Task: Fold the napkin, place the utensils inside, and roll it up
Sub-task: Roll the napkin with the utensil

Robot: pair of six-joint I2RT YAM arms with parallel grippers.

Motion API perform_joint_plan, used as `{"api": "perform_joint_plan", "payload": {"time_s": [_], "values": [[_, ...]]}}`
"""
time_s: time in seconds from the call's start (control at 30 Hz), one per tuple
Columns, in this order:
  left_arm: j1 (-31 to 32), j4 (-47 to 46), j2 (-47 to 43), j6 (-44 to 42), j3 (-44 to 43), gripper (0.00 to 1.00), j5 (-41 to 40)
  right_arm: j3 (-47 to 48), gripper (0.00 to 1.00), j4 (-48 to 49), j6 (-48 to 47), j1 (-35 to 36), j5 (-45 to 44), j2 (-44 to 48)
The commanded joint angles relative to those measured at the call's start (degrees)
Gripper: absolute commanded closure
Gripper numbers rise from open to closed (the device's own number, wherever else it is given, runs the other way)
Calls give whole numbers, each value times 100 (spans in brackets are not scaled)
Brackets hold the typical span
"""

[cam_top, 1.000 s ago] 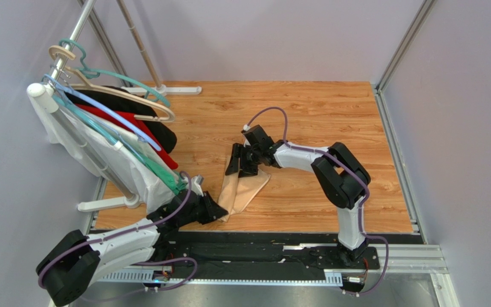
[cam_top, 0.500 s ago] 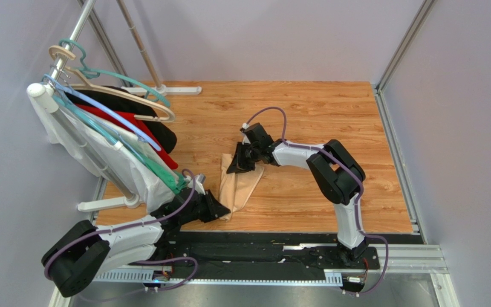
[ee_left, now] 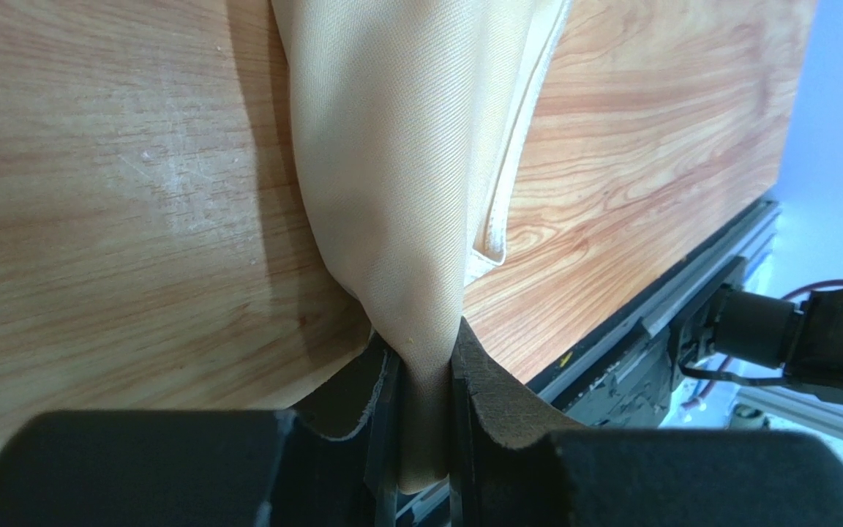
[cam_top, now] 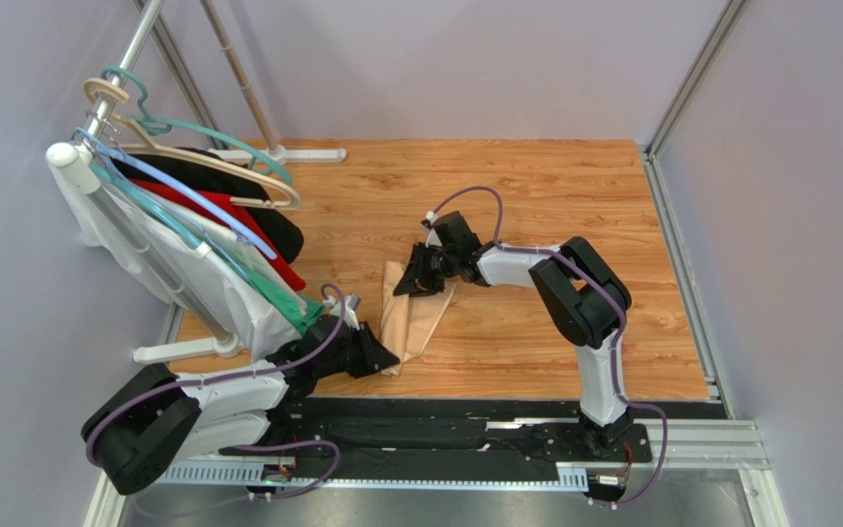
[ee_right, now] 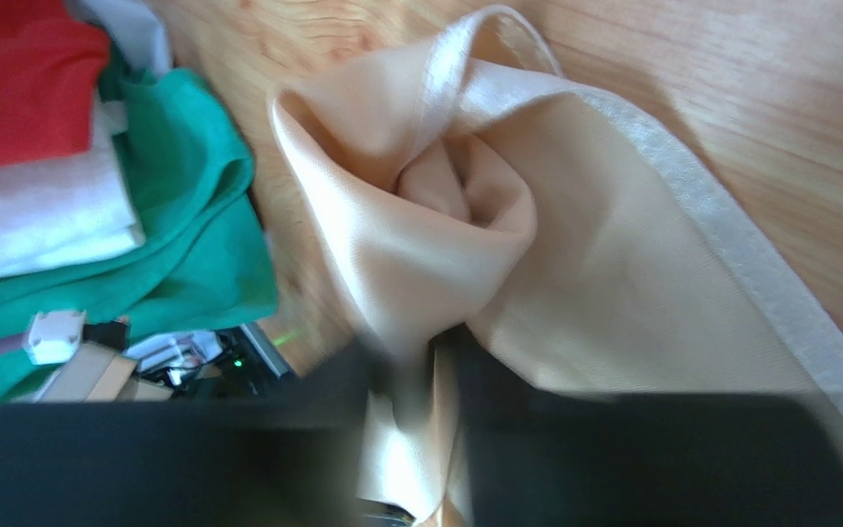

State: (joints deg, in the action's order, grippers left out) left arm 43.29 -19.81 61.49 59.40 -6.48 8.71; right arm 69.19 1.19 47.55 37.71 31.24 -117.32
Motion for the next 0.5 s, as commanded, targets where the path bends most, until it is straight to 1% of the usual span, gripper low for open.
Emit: {"api": "perform_joint_plan", "payload": {"time_s": [0.0, 0.03, 0.07, 0.13, 0.2, 0.37, 0.47], "values": [[31, 1435, 108, -771, -511, 100, -141, -19, 24, -548, -535, 87, -434, 402], [22, 1567, 117, -885, -590, 100, -176, -72, 20, -802, -588, 113, -609, 542], [22, 1786, 126, -947, -722, 100, -185, -107, 20, -926, -624, 131, -706, 674], [31, 1954, 109, -1070, -819, 100, -290, -186, 20, -1251, -572, 201, -917, 1078], [31, 2130, -14, -1114, -864, 100, -369, -361, 19, -1367, -458, 289, -997, 1481], [31, 2350, -445, -1439, -890, 100, -800, -819, 22, -1253, 473, 702, -1094, 1888], [39, 2464, -603, -1685, -1030, 100, -1045, -1012, 23, -771, 1034, 948, -813, 1844]]}}
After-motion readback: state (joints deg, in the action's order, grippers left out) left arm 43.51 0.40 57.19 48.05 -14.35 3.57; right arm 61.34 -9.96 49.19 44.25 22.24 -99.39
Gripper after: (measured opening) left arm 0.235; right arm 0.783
